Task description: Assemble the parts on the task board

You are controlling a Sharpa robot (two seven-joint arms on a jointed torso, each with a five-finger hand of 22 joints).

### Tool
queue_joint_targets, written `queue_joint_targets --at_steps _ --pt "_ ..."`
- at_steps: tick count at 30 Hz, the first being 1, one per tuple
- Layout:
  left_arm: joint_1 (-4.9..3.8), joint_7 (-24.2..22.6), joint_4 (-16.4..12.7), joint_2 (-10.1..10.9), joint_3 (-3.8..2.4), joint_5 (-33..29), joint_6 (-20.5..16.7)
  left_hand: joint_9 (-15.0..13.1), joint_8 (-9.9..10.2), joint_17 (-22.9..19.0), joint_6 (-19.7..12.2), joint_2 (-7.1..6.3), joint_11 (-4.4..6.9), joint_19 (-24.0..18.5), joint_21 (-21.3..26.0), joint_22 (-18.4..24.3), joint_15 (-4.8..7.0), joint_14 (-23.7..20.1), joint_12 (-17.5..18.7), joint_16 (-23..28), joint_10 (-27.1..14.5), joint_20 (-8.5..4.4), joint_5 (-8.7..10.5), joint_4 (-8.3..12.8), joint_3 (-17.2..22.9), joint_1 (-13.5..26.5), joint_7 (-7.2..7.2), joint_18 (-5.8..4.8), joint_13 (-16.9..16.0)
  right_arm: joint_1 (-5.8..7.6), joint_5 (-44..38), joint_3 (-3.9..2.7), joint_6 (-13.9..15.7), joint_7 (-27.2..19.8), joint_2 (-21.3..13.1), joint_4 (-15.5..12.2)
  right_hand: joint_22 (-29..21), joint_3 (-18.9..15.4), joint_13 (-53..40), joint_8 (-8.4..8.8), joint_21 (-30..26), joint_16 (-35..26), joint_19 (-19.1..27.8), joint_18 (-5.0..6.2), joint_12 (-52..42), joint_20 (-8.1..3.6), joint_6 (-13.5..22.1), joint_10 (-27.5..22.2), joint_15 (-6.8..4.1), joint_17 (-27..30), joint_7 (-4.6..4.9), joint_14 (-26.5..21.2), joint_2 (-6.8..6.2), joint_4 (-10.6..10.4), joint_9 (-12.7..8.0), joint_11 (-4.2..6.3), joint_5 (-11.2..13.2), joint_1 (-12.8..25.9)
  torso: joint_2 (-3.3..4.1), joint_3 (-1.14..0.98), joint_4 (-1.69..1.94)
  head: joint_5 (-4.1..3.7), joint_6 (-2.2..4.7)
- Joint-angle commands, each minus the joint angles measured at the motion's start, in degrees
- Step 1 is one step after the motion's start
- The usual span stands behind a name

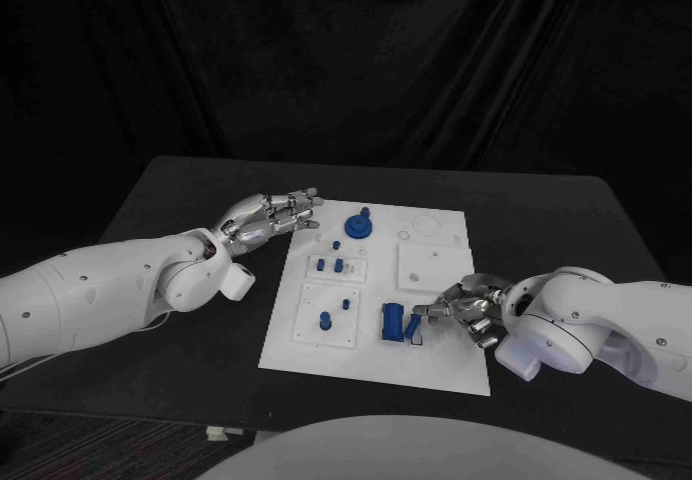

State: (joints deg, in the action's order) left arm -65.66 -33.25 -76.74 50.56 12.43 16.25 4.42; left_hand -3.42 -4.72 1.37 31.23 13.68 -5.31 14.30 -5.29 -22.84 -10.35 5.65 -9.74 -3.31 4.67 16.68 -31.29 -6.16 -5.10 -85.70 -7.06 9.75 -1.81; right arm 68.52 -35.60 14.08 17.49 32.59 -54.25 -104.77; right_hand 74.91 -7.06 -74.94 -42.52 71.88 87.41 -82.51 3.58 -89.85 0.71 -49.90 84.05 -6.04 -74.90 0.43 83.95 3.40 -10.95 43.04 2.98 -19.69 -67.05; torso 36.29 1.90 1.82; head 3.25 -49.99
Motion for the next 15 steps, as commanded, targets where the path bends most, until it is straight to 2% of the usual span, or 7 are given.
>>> queue_joint_targets --at_steps 1,6,10,15 --pt "0.07 -0.5 -0.06 -0.1 -0.06 -0.4 0.62 -0.08 -0.29 0.08 0.25 0.17 -0.36 0.22 -0.06 0.09 0.39 0.13 -0.32 -0.35 -0.01 0.01 -0.35 0.01 0.44 0.15 0.01 -0.49 -0.07 0.08 -6.54 -0.01 -2.07 2.38 0.11 -0.07 9.86 -0.47 -15.06 -0.61 0.03 0.32 -0.02 0.37 -0.15 -0.43 0.53 5.95 -0.31 -10.05 0.07 5.04 0.07 0.02 0.78 0.31 -0.38 -0.23 -0.01 0.01 -0.08 -0.05 -0.01" --pt "0.07 -0.41 -0.03 -0.13 -0.06 -0.4 0.65 -0.1 -0.35 0.08 0.43 0.17 -0.4 0.24 -0.07 0.11 0.4 0.15 -0.39 -0.37 0.03 0.01 -0.35 0.05 0.54 0.18 -0.02 -0.49 -0.08 0.07 -10.02 -0.01 -3.28 3.6 0.49 0.21 9.89 -1.56 -15.06 -1.56 0.14 0.3 -0.09 0.34 -0.15 -0.47 1.09 5.95 -0.33 -10.02 0.08 5.04 -0.19 -1.14 2.15 0.31 -0.13 1.32 -0.03 0.0 -0.04 -0.12 -0.01" --pt "0.08 -0.33 0.01 -0.16 -0.06 -0.4 0.67 -0.1 -0.35 0.08 0.43 0.17 -0.4 0.24 -0.07 0.11 0.4 0.15 -0.39 -0.37 0.03 0.01 -0.35 0.05 0.54 0.18 -0.02 -0.49 -0.08 0.07 -11.21 0.0 -4.07 4.33 0.89 0.58 9.88 -2.61 -15.06 -2.13 0.07 0.27 -0.09 0.35 -0.15 -0.48 1.39 5.95 -0.33 -9.98 0.07 5.03 -0.07 -2.54 3.16 0.32 1.98 2.99 -0.04 -0.01 -0.02 -0.17 -0.01" --pt "0.08 -0.28 0.05 -0.26 -0.06 -0.4 0.72 -0.1 -0.35 0.08 0.43 0.17 -0.4 0.24 -0.07 0.11 0.4 0.15 -0.39 -0.37 0.03 0.01 -0.35 0.05 0.54 0.18 -0.02 -0.49 -0.08 0.06 -11.79 0.0 -5.0 4.81 1.48 1.02 9.86 -3.12 -15.06 -2.56 -0.01 0.3 -0.09 0.37 -0.15 -0.53 1.5 5.95 -0.38 -10.04 -0.03 5.04 0.44 -3.26 4.03 0.38 4.41 3.44 -0.04 -0.01 0.07 -0.2 -0.01"
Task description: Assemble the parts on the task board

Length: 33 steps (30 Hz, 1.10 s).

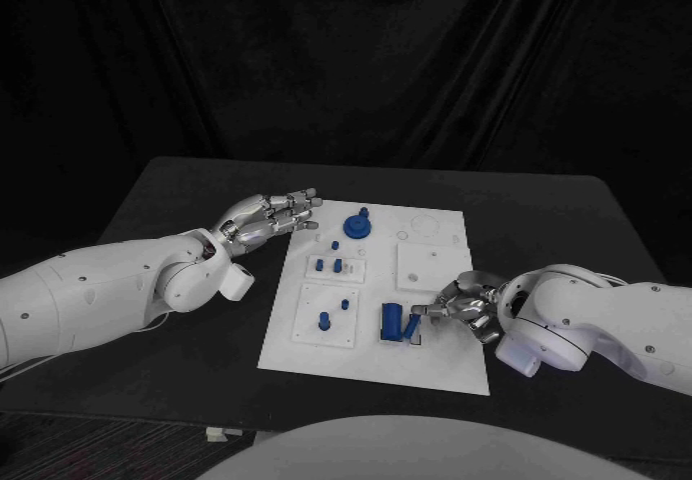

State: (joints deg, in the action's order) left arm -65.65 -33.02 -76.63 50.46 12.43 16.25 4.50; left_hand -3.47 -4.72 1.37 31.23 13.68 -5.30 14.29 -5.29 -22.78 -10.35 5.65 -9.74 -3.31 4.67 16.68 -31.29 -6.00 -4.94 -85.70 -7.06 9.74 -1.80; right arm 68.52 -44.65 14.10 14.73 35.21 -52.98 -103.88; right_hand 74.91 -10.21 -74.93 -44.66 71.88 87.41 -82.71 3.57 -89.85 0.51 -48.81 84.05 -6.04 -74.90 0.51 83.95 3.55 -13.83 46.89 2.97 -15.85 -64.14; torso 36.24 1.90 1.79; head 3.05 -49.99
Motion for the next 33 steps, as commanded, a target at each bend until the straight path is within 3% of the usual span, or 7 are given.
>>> queue_joint_targets --at_steps 1,6,20,23,33 --pt "0.07 -0.5 -0.06 -0.17 -0.06 -0.4 0.66 -0.05 -0.35 0.08 0.43 0.18 -0.4 0.24 -0.07 0.05 0.4 0.15 -0.39 -0.37 0.03 0.01 -0.35 -0.12 0.38 0.18 -0.02 -0.49 -0.09 0.05 -2.79 -0.01 -2.36 2.23 0.32 0.19 9.87 0.03 -15.07 -0.42 -0.01 0.3 0.12 0.37 -0.15 -0.32 0.41 5.95 -0.38 -10.04 -0.11 5.05 0.29 -0.39 0.18 0.38 0.57 0.52 0.02 0.0 0.1 0.0 -0.01" --pt "0.07 -0.46 -0.02 -0.21 -0.06 -0.4 0.69 -0.06 -0.4 0.08 0.58 0.18 -0.43 0.26 -0.07 0.06 0.38 0.16 -0.39 -0.38 0.04 0.01 -0.36 -0.09 0.45 0.2 -0.05 -0.49 -0.08 0.03 -2.94 -0.01 -2.89 2.33 0.93 0.64 9.9 -0.19 -15.07 -0.69 0.09 0.24 0.06 0.34 -0.15 -0.35 0.27 5.95 -0.42 -9.93 -0.18 5.02 0.75 -0.8 0.64 0.45 2.11 0.71 0.05 0.02 0.04 0.05 -0.01" --pt "0.08 -0.34 0.08 -0.43 -0.06 -0.4 0.86 -0.06 -0.44 0.08 0.64 0.22 -0.48 0.27 -0.07 0.1 0.37 0.17 -0.44 -0.38 0.08 0.02 -0.38 -0.05 0.58 0.22 -0.1 -0.49 -0.09 0.0 -3.01 0.0 -3.71 2.35 2.47 1.48 9.88 0.09 -15.07 -0.87 0.0 0.23 0.09 0.36 -0.15 -0.41 0.17 5.95 -0.5 -9.9 -0.31 5.02 1.35 -0.56 1.01 0.55 1.9 -0.02 0.05 0.0 0.13 -0.11 -0.01" --pt "0.08 -0.29 0.09 -0.46 -0.06 -0.4 0.9 -0.06 -0.44 0.08 0.64 0.22 -0.48 0.27 -0.07 0.1 0.37 0.17 -0.44 -0.38 0.08 0.02 -0.38 -0.05 0.58 0.22 -0.1 -0.49 -0.09 -0.01 -3.01 0.0 -3.59 2.3 2.61 1.64 9.88 0.39 -15.07 -0.82 -0.02 0.22 0.09 0.36 -0.15 -0.47 0.34 5.95 -0.57 -9.88 -0.36 5.01 1.78 -0.18 1.28 0.62 0.31 -0.89 0.05 -0.03 0.14 -0.11 -0.01" --pt "0.09 -0.14 0.13 -0.49 -0.06 -0.4 1.01 -0.06 -0.48 0.08 0.74 0.26 -0.55 0.26 -0.06 0.17 0.38 0.16 -0.45 -0.38 0.1 0.02 -0.4 -0.01 0.72 0.24 -0.14 -0.5 -0.09 -0.01 -3.01 0.0 -3.1 1.91 2.91 1.8 9.89 1.82 -15.07 0.39 -0.07 0.22 0.09 0.36 -0.15 -0.64 0.95 5.95 -0.72 -9.91 -0.55 5.02 2.6 1.17 1.51 0.79 -8.6 -4.07 0.05 0.02 0.05 -0.07 -0.01"
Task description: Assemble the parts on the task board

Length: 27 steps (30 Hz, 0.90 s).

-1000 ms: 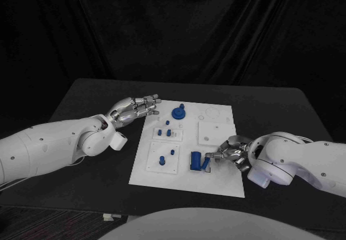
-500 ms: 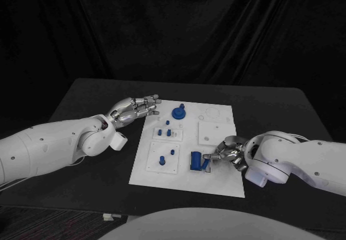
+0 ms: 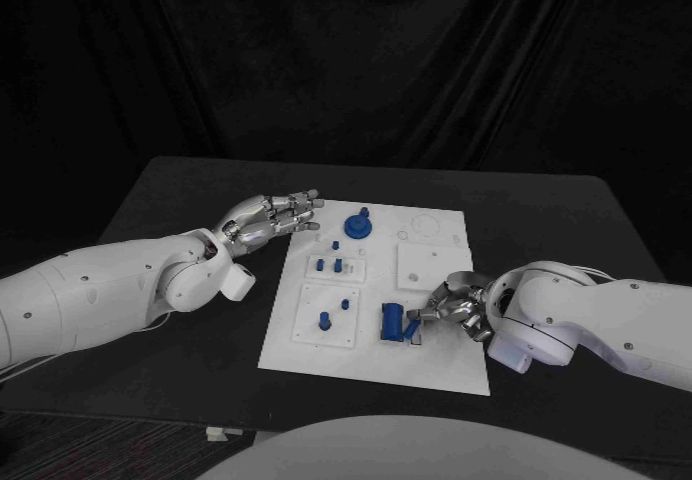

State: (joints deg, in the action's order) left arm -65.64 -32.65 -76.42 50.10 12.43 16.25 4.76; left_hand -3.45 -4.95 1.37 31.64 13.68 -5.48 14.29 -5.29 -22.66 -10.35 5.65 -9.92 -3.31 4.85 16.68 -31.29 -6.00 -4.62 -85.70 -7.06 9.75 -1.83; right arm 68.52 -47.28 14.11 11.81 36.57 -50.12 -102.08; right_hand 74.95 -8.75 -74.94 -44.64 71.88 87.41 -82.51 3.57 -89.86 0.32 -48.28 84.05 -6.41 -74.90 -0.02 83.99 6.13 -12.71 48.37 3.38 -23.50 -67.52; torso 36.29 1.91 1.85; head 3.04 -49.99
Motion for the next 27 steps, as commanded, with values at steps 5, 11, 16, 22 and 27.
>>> queue_joint_targets --at_steps 5,11,16,22,27 --pt "0.08 -0.45 -0.09 -0.14 -0.06 -0.4 0.8 -0.08 -0.27 0.08 0.4 0.32 -0.43 0.28 -0.07 0.07 0.39 0.14 -0.32 -0.37 -0.04 0.03 -0.43 0.03 0.55 0.26 -0.18 -0.5 -0.06 -0.02 -0.39 -0.01 -0.19 0.48 0.2 0.09 9.82 1.34 -15.06 1.06 -0.19 0.2 -0.07 0.38 -0.14 -0.5 0.56 5.95 -0.41 -9.88 -0.07 4.98 0.03 0.53 -0.09 0.44 -4.89 -1.96 0.0 -0.01 -0.03 -0.07 -0.01" --pt "0.08 -0.38 -0.16 -0.13 -0.06 -0.4 0.85 -0.08 -0.27 0.08 0.4 0.32 -0.43 0.28 -0.07 0.07 0.39 0.14 -0.32 -0.37 -0.04 0.03 -0.43 0.03 0.55 0.26 -0.18 -0.5 -0.06 -0.02 -0.39 -0.01 -0.11 0.43 0.28 0.23 9.81 2.52 -15.06 1.63 -0.25 0.22 -0.04 0.38 -0.14 -0.54 0.7 5.95 -0.44 -9.93 -0.11 4.99 -0.11 0.96 -0.19 0.48 -8.19 -3.07 0.0 -0.02 -0.04 -0.13 -0.01" --pt "0.09 -0.34 -0.19 -0.12 -0.06 -0.4 0.85 -0.08 -0.27 0.08 0.4 0.32 -0.43 0.28 -0.07 0.07 0.39 0.14 -0.32 -0.37 -0.04 0.03 -0.43 0.03 0.55 0.26 -0.18 -0.5 -0.06 -0.02 -0.39 -0.01 -0.02 0.34 0.33 0.26 9.81 3.17 -15.06 1.89 -0.27 0.2 -0.03 0.38 -0.14 -0.55 0.79 5.95 -0.44 -9.9 -0.09 4.98 -0.11 1.11 -0.22 0.48 -9.14 -3.53 0.01 0.01 -0.09 -0.01 -0.01" --pt "0.09 -0.31 -0.25 -0.1 -0.06 -0.4 0.87 -0.07 -0.28 0.08 0.37 0.36 -0.46 0.28 -0.06 0.11 0.4 0.16 -0.31 -0.39 -0.03 0.03 -0.44 0.07 0.69 0.27 -0.21 -0.51 -0.05 -0.02 -0.39 -0.01 -0.1 0.15 0.45 0.31 9.79 3.92 -15.06 2.2 -0.35 0.2 0.0 0.4 -0.14 -0.55 0.95 5.95 -0.44 -9.9 -0.05 4.98 -0.12 1.29 -0.29 0.46 -10.01 -4.02 0.0 0.01 -0.07 0.03 -0.01" --pt "0.09 -0.29 -0.26 -0.06 -0.06 -0.4 0.88 -0.07 -0.28 0.08 0.37 0.36 -0.46 0.28 -0.06 0.11 0.4 0.16 -0.31 -0.39 -0.03 0.03 -0.44 0.07 0.69 0.27 -0.21 -0.51 -0.05 -0.02 -0.39 -0.01 -0.26 -0.03 0.53 0.32 9.77 3.93 -15.06 2.35 -0.43 0.17 0.04 0.4 -0.14 -0.48 0.71 5.95 -0.32 -9.85 0.13 4.97 -0.53 0.59 -0.31 0.31 -7.75 -3.21 0.0 0.01 -0.06 0.02 -0.01"
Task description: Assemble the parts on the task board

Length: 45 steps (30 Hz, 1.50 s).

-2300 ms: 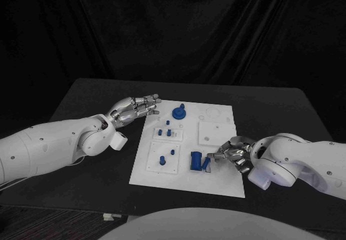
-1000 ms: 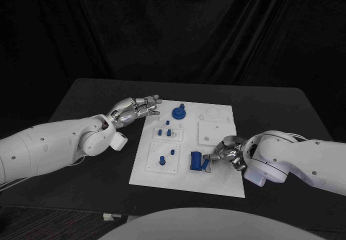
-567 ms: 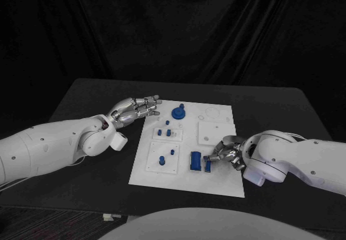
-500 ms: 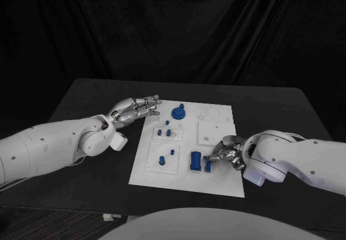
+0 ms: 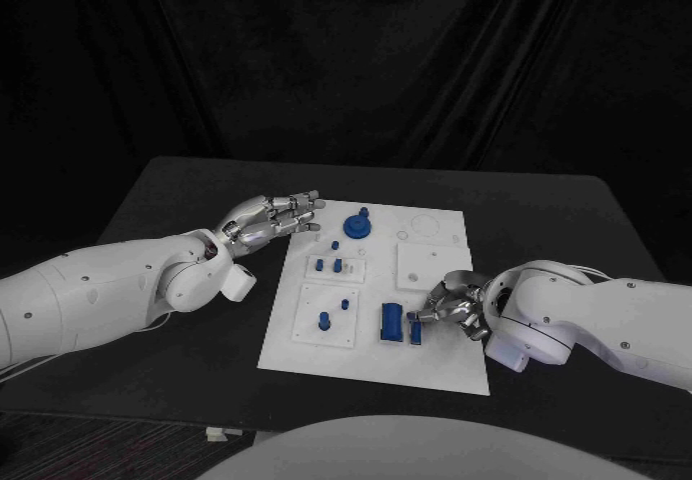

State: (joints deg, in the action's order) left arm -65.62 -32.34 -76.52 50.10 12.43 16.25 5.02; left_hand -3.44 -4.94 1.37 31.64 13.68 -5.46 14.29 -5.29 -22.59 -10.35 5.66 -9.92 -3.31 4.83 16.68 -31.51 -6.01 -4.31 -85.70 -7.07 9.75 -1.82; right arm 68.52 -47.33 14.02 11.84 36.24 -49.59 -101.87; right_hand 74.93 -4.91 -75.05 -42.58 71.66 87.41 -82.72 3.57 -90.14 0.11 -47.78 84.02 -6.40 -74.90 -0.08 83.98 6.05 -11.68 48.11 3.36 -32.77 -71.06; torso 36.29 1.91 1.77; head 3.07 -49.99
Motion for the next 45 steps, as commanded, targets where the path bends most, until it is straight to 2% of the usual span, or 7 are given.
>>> queue_joint_targets --at_steps 1,9,19,24,28,37,45 --pt "0.08 -0.59 -0.16 -0.07 -0.06 -0.4 0.63 -0.08 -0.29 0.08 0.37 0.36 -0.48 0.28 -0.06 0.05 0.4 0.16 -0.31 -0.39 -0.01 0.03 -0.22 0.08 0.38 0.27 -0.21 -0.51 -0.07 -0.03 -0.34 0.08 -0.34 0.25 0.0 0.11 9.77 0.04 -14.95 0.32 -0.25 0.16 0.27 0.4 0.14 -0.23 0.09 5.98 -0.29 -9.81 0.24 4.97 -0.67 -0.7 -0.03 0.29 2.64 0.61 0.0 0.01 0.02 -0.01 -0.01" --pt "0.08 -0.54 -0.11 -0.15 -0.06 -0.4 0.7 -0.07 -0.31 0.08 0.4 0.41 -0.51 0.3 -0.06 0.08 0.41 0.17 -0.34 -0.4 0.01 0.03 -0.25 0.14 0.55 0.27 -0.23 -0.52 -0.07 -0.03 -0.34 0.08 -1.05 0.1 0.15 -0.12 9.76 -0.79 -14.95 0.39 -0.31 0.14 0.28 0.41 0.14 -0.06 -0.58 5.98 -0.12 -9.8 0.45 4.96 -1.51 -2.38 0.2 0.09 9.51 2.52 -0.01 0.01 0.04 -0.13 -0.01" --pt "0.09 -0.48 -0.06 -0.06 -0.06 -0.4 0.77 -0.07 -0.31 0.08 0.4 0.41 -0.51 0.3 -0.06 0.08 0.41 0.17 -0.34 -0.4 0.01 0.03 -0.25 0.14 0.55 0.27 -0.23 -0.52 -0.07 -0.03 -0.34 0.08 -0.74 0.06 -0.18 -0.1 9.76 -4.62 -14.95 0.36 -0.38 0.11 0.24 0.43 0.14 0.25 -0.86 5.98 0.18 -9.76 0.83 4.96 -2.2 -4.56 0.78 -0.26 23.34 7.15 -0.01 0.01 -0.01 0.07 -0.01" --pt "0.1 -0.57 -0.09 0.07 -0.06 -0.4 0.76 -0.06 -0.34 0.08 0.46 0.47 -0.55 0.32 -0.07 0.11 0.42 0.17 -0.37 -0.4 0.03 0.03 -0.27 0.19 0.74 0.28 -0.26 -0.52 -0.07 -0.01 -0.34 0.07 2.38 -1.71 -1.2 -0.91 9.77 -4.77 -14.95 0.33 -0.34 0.17 0.21 0.42 0.14 0.26 -0.91 5.98 0.19 -9.89 0.82 4.99 -1.7 -4.64 0.87 -0.27 23.78 7.4 -0.04 -0.01 0.02 0.13 -0.01" --pt "0.11 -0.67 -0.13 0.2 -0.06 -0.4 0.62 -0.07 -0.37 0.09 0.58 0.49 -0.56 0.37 -0.09 0.05 0.42 0.22 -0.44 -0.43 0.07 0.03 -0.28 0.22 0.82 0.28 -0.27 -0.52 -0.08 0.14 -1.24 0.05 6.29 -5.04 -2.76 -2.26 9.84 -4.63 -14.95 0.93 -0.12 0.36 0.09 0.39 0.14 0.25 -0.54 5.98 0.19 -10.25 0.84 5.07 0.6 -4.85 0.62 -0.27 18.87 8.16 -0.06 -0.02 0.06 0.2 -0.01" --pt "0.12 -0.83 -0.13 0.5 -0.05 -0.4 0.39 -0.09 -0.44 0.11 0.79 0.48 -0.63 0.45 -0.12 0.03 0.46 0.28 -0.57 -0.47 0.16 0.02 -0.3 0.29 0.99 0.3 -0.31 -0.52 -0.1 0.88 -14.19 0.08 15.16 -16.98 -6.48 -5.04 10.4 -5.81 -14.95 9.07 2.01 0.89 -0.73 -0.04 0.14 0.86 -1.95 5.98 0.99 -11.28 2.02 5.28 3.62 -4.88 -7.66 -1.24 14.56 10.36 -0.06 -0.01 -0.04 0.23 -0.01" --pt "0.15 -0.98 -0.15 0.51 -0.05 -0.4 0.35 -0.09 -0.46 0.12 0.82 0.46 -0.66 0.52 -0.14 -0.02 0.45 0.34 -0.65 -0.51 0.22 0.02 -0.31 0.32 1.07 0.31 -0.33 -0.52 -0.12 0.05 -26.73 0.13 14.87 -26.5 -7.46 -3.86 11.21 -9.36 -14.95 23.79 5.04 1.15 -1.73 -0.69 0.14 2.59 -1.68 5.98 2.94 -11.71 4.92 5.34 5.29 -5.04 -20.81 -3.6 16.57 12.08 0.01 -0.02 -0.02 0.3 -0.01"
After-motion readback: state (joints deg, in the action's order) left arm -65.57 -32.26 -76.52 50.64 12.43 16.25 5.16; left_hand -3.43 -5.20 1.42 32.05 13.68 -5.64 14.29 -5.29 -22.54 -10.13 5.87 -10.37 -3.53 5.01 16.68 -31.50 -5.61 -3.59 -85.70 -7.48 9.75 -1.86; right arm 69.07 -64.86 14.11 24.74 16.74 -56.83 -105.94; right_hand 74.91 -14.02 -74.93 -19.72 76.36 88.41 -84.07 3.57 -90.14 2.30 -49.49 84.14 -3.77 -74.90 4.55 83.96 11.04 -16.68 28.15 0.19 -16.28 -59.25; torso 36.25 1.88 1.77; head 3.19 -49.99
